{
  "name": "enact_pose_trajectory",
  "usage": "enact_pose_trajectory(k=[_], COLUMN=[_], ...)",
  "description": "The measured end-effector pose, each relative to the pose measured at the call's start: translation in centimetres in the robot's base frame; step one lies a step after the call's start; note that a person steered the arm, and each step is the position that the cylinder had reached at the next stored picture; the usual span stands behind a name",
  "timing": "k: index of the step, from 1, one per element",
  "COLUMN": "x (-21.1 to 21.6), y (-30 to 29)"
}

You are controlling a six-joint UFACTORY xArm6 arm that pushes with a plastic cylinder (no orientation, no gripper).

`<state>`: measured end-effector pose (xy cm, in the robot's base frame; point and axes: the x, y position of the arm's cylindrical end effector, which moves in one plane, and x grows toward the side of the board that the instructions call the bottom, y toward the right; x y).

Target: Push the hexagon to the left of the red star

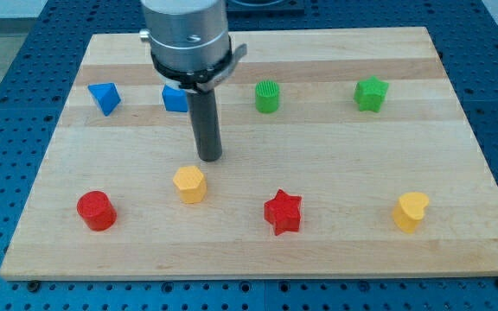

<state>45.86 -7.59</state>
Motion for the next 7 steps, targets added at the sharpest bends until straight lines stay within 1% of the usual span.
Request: enact_pose_trajectory(k=[3, 5, 6, 7], x=[1.1, 1.2, 2.0, 3.7], y=[-0.7, -2.2, -3.1, -3.1])
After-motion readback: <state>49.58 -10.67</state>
